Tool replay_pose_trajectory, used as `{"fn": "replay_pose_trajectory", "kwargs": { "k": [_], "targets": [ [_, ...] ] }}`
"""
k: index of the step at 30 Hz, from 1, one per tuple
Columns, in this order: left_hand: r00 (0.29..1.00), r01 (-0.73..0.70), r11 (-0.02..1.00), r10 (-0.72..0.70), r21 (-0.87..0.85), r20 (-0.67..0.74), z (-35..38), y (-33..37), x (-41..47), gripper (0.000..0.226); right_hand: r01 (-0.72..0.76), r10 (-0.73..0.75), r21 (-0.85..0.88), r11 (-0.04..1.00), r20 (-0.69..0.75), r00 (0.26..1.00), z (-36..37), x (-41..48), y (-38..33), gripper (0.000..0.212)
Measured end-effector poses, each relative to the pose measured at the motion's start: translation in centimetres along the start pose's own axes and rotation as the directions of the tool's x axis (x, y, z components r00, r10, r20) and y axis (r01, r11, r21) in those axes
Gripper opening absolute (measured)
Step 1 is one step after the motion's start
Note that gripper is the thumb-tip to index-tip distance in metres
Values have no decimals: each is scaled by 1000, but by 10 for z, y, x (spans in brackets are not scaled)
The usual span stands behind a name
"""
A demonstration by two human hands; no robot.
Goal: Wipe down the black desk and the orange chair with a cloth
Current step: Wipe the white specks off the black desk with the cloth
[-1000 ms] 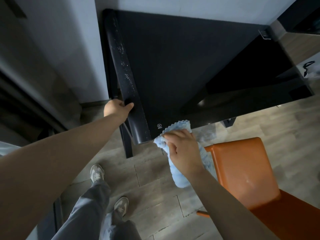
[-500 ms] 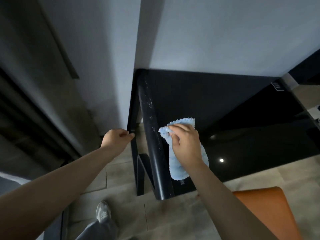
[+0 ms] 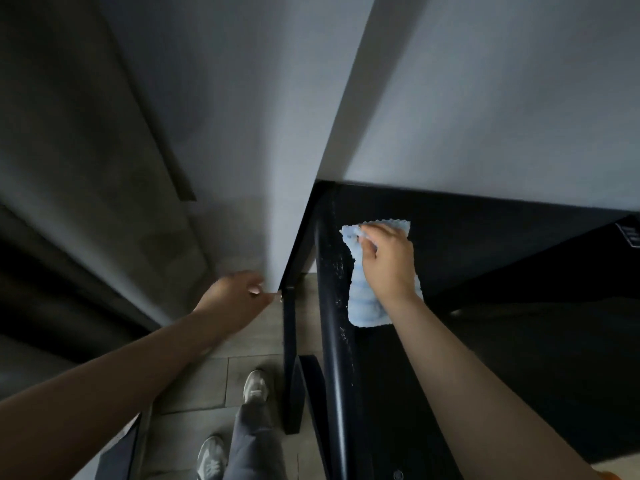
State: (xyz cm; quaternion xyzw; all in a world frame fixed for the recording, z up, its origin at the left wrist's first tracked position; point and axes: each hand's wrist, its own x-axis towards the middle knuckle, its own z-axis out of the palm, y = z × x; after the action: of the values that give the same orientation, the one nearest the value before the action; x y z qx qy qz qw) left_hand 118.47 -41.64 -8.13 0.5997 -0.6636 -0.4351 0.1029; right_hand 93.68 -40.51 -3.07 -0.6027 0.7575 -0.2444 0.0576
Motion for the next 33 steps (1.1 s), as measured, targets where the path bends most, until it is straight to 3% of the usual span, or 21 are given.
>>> {"fn": "replay_pose_trajectory", "kwargs": {
  "k": [4,9,12,16,18,23,33],
  "targets": [
    [998,-18,985,28,173,-57,-9,1,35,37,15,-15,0,1000,17,1000,28,71,7,25],
    [998,-14,970,29,242,-61,-12,5,67,41,55,-53,-44,998,37,998,67,147,14,23],
    [999,24,971,-14,236,-43,-8,8,84,41,45,-43,-16,999,120,992,92,175,19,26],
    [998,60,976,-61,207,-1,-2,7,95,41,49,-21,-175,983,156,987,112,165,30,57],
    [997,67,976,-71,207,13,-1,6,97,38,59,-12,-237,970,194,981,117,155,37,63],
    [998,57,974,-60,218,7,-2,2,100,39,38,80,-286,957,391,917,133,155,34,61],
    [998,53,975,-56,218,9,-11,-4,78,41,89,65,-357,930,398,915,127,121,30,56]
  ]
}}
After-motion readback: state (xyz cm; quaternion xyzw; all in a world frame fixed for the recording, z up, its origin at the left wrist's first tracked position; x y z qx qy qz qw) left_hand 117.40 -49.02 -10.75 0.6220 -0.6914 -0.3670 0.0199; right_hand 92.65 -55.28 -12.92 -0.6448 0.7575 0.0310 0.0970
